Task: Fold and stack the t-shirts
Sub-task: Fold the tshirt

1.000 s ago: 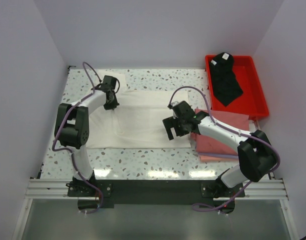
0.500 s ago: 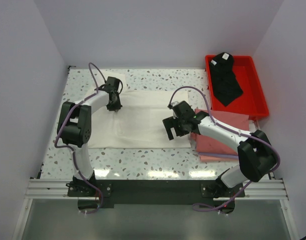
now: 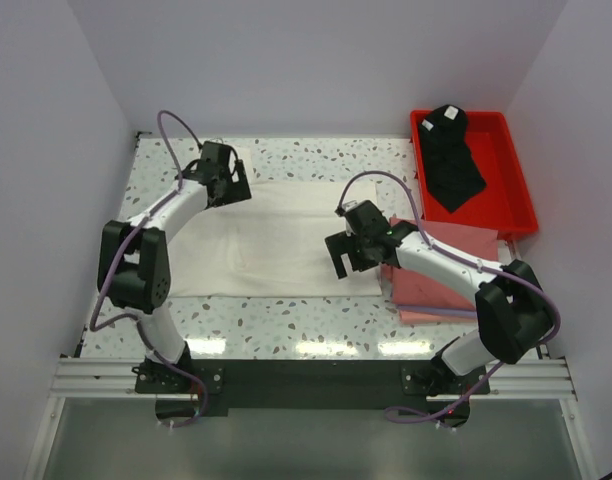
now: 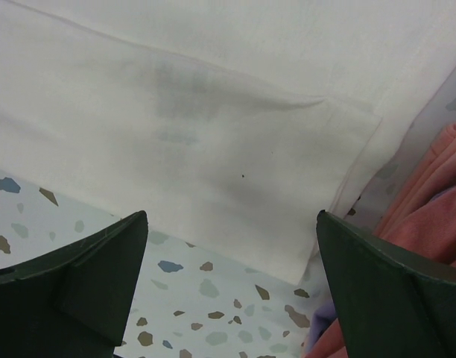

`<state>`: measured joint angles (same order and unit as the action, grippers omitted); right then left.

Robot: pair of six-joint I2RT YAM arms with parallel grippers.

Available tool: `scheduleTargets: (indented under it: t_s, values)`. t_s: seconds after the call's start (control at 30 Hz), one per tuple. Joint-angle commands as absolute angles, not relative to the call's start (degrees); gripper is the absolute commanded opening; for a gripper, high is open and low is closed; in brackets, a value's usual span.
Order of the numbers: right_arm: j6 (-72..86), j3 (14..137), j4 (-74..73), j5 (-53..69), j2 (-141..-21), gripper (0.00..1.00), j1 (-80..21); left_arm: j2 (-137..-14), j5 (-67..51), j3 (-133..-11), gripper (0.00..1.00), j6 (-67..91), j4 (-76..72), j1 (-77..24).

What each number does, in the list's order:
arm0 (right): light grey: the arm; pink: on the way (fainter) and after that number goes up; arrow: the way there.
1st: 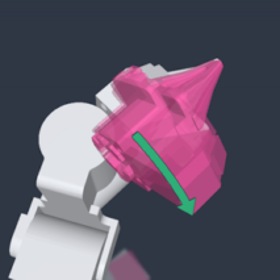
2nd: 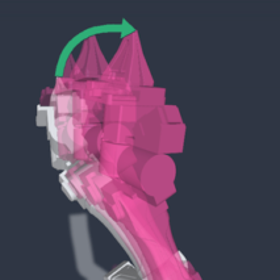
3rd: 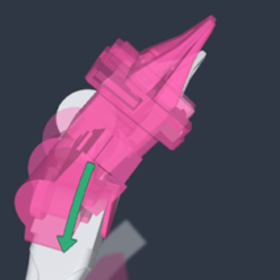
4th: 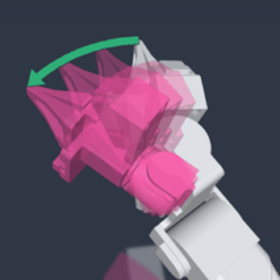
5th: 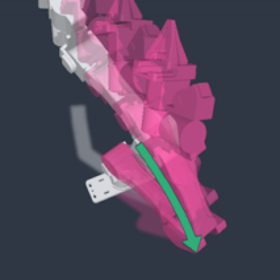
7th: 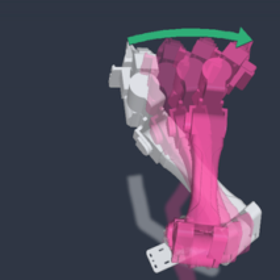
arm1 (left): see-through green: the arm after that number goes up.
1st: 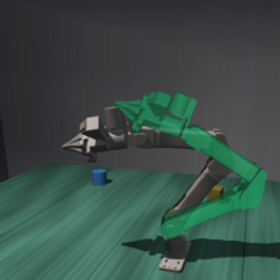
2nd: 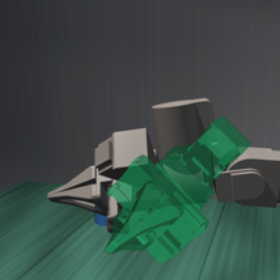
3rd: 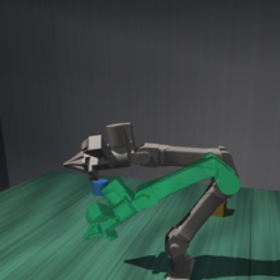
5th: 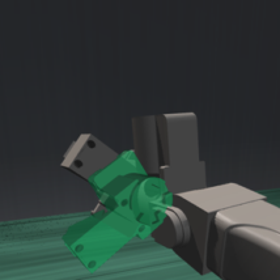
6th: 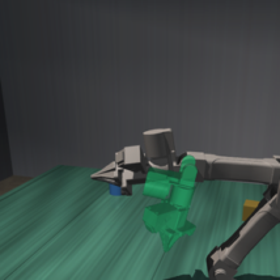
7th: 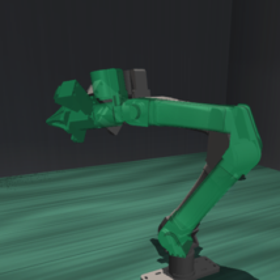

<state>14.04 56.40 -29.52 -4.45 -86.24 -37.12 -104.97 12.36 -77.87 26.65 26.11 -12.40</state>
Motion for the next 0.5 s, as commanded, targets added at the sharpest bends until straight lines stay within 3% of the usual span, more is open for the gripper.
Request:
scheduleTargets:
  t_s: [0.0,0.33,0.47]
  values:
    - [15.03,60.46,-27.51,-3.43,-88.23,0.99,-37.00,-98.45,15.02,-73.75,1.00,28.91,22.77,-12.04]
    - [15.99,65.48,-24.08,-4.22,-99.92,0.99,-39.55,-94.75,6.51,-54.77,1.00,34.45,13.10,-0.54]
    - [17.92,64.43,-23.83,-4.83,-101.78,0.99,-40.51,-94.13,9.05,-50.37,1.00,35.15,13.00,0.00]
